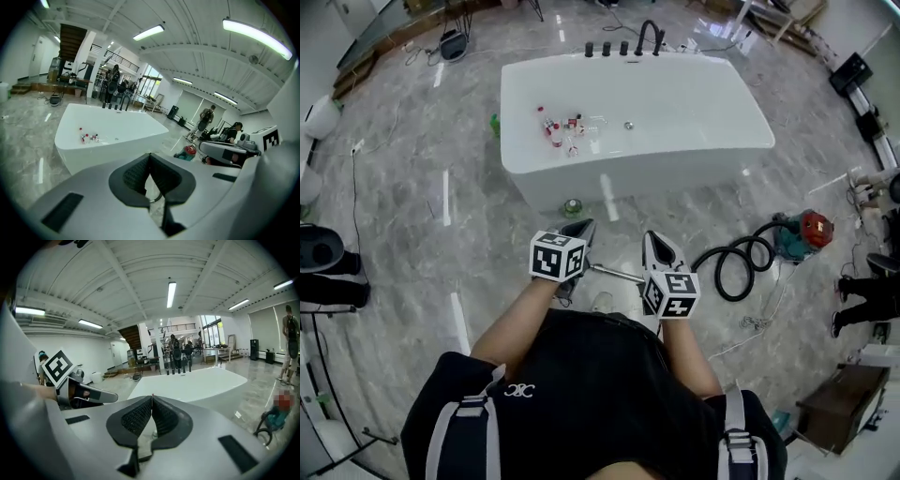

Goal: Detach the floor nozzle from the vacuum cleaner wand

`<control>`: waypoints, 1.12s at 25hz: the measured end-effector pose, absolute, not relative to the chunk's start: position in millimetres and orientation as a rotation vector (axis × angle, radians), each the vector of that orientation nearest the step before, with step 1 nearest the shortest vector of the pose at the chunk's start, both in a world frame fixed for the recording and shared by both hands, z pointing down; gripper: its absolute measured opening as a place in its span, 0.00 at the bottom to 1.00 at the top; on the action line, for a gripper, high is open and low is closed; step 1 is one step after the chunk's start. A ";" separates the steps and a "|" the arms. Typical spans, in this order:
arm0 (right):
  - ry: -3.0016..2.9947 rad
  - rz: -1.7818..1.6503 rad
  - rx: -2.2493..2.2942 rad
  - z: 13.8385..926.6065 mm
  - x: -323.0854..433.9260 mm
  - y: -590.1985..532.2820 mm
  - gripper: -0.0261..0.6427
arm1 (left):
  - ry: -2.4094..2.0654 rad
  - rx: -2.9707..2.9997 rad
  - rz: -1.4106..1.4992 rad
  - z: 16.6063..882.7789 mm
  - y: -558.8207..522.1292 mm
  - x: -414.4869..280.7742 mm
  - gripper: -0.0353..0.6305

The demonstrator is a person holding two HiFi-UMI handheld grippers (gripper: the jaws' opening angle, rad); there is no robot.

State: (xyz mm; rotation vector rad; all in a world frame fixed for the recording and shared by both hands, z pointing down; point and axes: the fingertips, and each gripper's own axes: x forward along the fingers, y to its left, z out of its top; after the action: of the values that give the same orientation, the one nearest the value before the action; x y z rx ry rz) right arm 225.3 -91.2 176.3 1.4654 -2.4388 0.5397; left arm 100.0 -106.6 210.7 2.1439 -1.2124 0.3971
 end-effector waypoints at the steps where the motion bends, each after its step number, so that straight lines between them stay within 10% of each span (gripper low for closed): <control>1: -2.435 0.546 1.446 183.2 229.6 -99.5 0.06 | -1.227 2.130 0.396 215.4 -110.6 102.0 0.07; 19: -2.211 0.521 0.993 429.7 192.4 -138.7 0.06 | -1.247 1.653 0.442 454.4 -79.0 22.5 0.07; 28: -2.007 0.372 0.588 707.0 161.3 -128.7 0.06 | -1.214 1.559 0.433 666.4 -88.0 -5.9 0.07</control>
State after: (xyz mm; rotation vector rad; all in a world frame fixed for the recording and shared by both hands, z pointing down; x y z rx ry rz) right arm 161.3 -128.7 707.0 0.5876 -2.0069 0.3716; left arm -5.9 -88.0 666.4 1.5589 -1.2145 0.4330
